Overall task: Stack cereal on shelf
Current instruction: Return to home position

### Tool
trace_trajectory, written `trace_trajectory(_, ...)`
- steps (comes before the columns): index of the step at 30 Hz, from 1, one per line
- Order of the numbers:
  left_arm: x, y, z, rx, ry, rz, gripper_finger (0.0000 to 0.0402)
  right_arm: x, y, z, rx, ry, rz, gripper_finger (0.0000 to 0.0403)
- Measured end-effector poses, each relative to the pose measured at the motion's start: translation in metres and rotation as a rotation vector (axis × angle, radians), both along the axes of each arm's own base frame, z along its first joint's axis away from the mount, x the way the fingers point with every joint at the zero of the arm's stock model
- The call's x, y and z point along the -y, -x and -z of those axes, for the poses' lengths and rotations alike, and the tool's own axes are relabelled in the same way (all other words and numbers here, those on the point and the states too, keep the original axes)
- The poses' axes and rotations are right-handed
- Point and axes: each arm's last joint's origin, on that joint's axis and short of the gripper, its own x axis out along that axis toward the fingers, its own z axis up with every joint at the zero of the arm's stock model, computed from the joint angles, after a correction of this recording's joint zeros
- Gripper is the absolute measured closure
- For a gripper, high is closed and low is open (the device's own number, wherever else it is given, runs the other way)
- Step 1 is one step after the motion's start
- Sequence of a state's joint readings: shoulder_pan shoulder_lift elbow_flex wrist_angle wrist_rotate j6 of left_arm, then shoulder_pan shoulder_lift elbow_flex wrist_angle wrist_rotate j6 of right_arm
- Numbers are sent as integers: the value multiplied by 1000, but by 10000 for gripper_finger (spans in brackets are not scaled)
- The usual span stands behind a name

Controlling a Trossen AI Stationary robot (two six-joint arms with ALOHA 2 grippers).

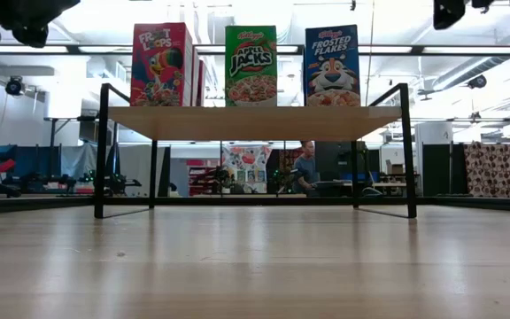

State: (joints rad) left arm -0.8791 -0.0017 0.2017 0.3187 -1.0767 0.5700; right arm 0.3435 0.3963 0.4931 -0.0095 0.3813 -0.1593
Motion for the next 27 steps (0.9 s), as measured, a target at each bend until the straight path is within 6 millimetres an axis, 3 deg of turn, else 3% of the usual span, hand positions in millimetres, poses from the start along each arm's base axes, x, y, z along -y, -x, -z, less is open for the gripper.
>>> trace_trajectory(9,5,-4,12,-32,-36,-4,401,5,15,26,60,12,-16,394)
trace_trajectory(18,8,-7,22,-46,-34,2,401,10,29,65,145,33,-9,394)
trace_trajectory(27,12,-10,36,-72,-58,1,401,6,19,94,101,90,-26,394)
